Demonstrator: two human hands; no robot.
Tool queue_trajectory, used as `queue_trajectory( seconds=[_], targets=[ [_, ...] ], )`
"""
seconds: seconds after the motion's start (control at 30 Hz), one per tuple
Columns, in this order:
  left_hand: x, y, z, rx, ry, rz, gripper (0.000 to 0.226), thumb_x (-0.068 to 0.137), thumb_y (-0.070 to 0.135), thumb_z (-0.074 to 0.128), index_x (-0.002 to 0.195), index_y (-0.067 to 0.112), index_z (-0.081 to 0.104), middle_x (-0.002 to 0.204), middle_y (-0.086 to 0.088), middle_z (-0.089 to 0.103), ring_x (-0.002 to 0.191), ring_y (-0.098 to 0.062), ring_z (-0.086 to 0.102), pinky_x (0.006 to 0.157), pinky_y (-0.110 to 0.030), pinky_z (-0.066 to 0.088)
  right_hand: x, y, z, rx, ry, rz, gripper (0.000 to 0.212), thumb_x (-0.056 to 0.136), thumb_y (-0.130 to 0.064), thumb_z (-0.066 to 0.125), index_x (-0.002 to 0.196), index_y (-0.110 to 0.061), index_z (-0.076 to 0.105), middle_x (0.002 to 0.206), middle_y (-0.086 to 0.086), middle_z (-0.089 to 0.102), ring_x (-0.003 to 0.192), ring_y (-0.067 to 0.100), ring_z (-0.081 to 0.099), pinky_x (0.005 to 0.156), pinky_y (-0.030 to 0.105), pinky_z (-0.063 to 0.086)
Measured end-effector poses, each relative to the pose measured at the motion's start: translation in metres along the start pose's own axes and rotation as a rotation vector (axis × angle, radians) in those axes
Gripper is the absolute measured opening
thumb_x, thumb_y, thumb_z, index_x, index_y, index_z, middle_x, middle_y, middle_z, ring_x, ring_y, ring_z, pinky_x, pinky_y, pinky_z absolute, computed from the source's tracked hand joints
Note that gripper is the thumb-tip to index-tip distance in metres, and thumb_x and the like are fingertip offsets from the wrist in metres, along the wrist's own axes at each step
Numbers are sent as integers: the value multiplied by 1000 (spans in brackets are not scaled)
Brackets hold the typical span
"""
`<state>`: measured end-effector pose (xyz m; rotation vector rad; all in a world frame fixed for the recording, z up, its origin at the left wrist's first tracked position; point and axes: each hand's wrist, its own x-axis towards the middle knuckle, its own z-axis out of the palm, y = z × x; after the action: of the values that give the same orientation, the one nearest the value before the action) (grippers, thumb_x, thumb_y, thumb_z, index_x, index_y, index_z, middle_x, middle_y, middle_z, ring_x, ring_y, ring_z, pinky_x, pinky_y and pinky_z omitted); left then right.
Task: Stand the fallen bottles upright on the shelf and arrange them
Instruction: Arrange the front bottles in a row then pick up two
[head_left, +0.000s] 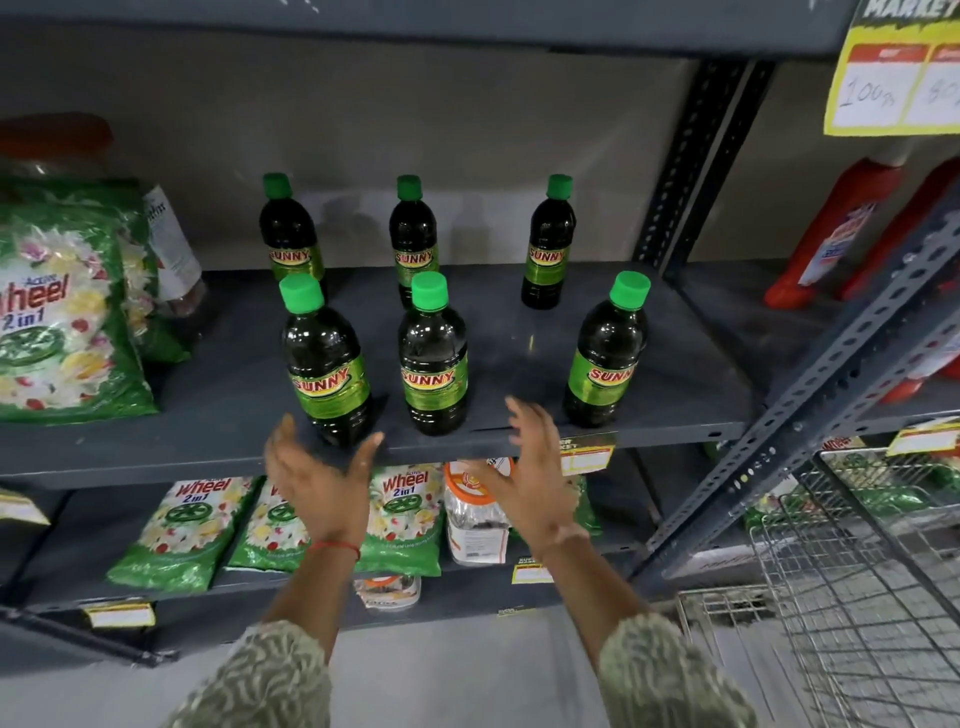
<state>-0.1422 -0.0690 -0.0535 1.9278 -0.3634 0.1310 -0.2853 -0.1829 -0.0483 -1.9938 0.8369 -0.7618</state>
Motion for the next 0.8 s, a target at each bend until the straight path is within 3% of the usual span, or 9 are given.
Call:
queue_trajectory(
  seconds=[0.07, 0.13, 0.23, 0.43, 0.63, 0.8],
  targets=[
    [22, 2, 4, 33, -52, -51, 98, 59, 35, 81, 135, -2, 30, 137, -25, 44, 128, -39, 39, 109, -49, 31, 34, -14, 15, 38, -114, 43, 97, 57, -45, 81, 136, -17, 31, 139, 9, 36, 129, 24, 37, 108, 43, 36],
    [37, 0, 9, -10, -82, -41, 88, 56, 27, 84, 128, 5, 39, 126, -20, 56, 117, -37, 51, 102, -50, 41, 61, -20, 30, 38, -151, 64, 95, 51, -34, 86, 129, -12, 36, 132, 11, 45, 126, 26, 40, 107, 46, 37],
    [43, -2, 7, -53, -94, -56, 72, 59, 21, 83, 118, 5, 47, 116, -19, 62, 107, -34, 57, 93, -41, 47, 72, -19, 44, 15, -136, 111, 89, 52, -25, 87, 124, -9, 37, 125, 14, 50, 122, 29, 42, 103, 39, 38],
    [66, -22, -20, -60, -70, -35, 70, 60, 23, 83, 118, 6, 49, 116, -17, 63, 107, -32, 58, 93, -40, 48, 66, -9, 53, 22, -40, 115, 87, 56, -29, 85, 128, -11, 38, 123, 12, 55, 116, 26, 51, 98, 37, 45],
    [86, -37, -49, -8, -44, -48, 71, 60, 24, 83, 119, 7, 49, 115, -19, 64, 107, -34, 59, 91, -38, 47, 58, -14, 55, 42, 28, 137, 75, 60, -25, 84, 119, -6, 41, 117, 15, 58, 107, 27, 56, 82, 26, 43],
    [91, -43, -62, -11, -89, -57, 79, 61, 23, 82, 128, 10, 42, 124, -16, 60, 114, -32, 55, 98, -39, 43, 57, -17, 54, 47, 22, 146, 77, 61, -26, 83, 121, -6, 39, 119, 14, 58, 105, 23, 56, 82, 25, 43]
  ],
)
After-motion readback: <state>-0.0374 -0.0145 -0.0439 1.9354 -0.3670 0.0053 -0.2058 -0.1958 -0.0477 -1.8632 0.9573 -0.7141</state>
